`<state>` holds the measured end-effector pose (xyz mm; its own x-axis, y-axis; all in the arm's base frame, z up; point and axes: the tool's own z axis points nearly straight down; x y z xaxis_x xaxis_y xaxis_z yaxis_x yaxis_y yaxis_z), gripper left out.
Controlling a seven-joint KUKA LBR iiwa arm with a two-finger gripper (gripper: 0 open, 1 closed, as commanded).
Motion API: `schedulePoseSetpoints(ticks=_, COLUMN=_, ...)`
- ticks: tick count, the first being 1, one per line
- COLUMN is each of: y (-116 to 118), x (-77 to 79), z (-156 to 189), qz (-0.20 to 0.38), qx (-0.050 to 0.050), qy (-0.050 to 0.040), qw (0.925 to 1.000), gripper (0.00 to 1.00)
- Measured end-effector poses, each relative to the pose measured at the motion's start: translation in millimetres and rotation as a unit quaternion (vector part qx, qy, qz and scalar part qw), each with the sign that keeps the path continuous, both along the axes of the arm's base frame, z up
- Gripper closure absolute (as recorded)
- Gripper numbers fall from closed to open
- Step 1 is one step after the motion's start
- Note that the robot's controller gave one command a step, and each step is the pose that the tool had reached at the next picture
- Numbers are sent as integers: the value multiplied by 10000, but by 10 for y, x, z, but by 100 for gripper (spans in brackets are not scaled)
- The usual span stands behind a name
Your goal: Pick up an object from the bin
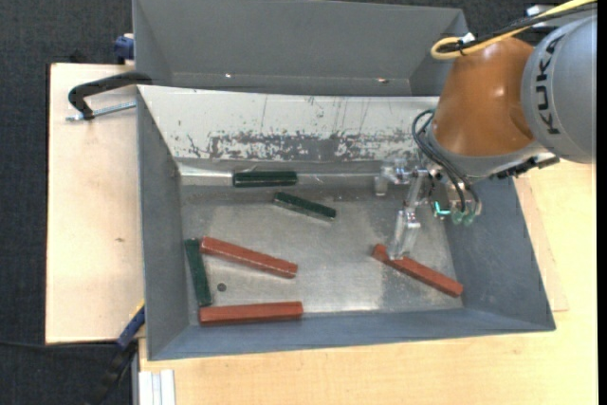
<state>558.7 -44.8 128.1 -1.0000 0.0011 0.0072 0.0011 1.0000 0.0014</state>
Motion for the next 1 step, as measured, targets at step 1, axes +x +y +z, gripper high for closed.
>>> schedulePoseSetpoints(ticks=1, y=0, x=20, z=46, qz=5, qx=-4, qy=-42, qw=10000, gripper=0)
